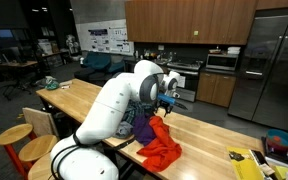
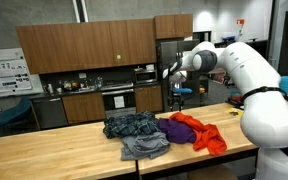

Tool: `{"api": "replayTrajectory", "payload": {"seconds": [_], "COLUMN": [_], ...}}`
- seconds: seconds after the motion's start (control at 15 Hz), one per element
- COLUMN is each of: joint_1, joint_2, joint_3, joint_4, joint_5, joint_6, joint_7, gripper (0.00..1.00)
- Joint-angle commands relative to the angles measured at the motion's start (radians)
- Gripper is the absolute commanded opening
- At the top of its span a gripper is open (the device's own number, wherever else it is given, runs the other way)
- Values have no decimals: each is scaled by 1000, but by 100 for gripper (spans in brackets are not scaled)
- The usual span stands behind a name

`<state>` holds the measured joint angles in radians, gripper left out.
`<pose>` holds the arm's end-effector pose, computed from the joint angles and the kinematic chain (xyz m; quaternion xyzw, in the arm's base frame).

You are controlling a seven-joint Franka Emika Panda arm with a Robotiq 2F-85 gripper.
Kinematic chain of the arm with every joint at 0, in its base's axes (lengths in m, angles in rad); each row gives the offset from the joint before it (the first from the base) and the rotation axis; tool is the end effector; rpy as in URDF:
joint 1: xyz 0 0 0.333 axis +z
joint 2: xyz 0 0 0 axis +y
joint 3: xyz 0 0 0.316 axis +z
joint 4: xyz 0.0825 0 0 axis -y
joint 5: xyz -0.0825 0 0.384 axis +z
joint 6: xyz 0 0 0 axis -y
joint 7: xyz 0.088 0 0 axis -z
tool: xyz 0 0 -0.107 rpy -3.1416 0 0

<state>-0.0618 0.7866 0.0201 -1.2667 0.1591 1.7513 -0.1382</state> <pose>0.7131 -0.0188 0.2656 -0.9851 -0.0198 0.1418 0.0957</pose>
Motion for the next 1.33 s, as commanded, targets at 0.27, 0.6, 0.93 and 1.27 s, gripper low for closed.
{"api": "replayTrajectory", "payload": {"seconds": [0.27, 0.6, 0.93, 1.27], "joint_1": [7, 12, 16, 12], "joint_2": [-15, -13, -17, -22], "joint_3": [2, 2, 2, 2], "joint_4": [-15, -22, -37, -43], "joint_5": [-22, -25, -29, -24], "joint_6": [-7, -3, 5, 9], "joint_7": [10, 12, 14, 19], "gripper": [74, 72, 33, 0]}}
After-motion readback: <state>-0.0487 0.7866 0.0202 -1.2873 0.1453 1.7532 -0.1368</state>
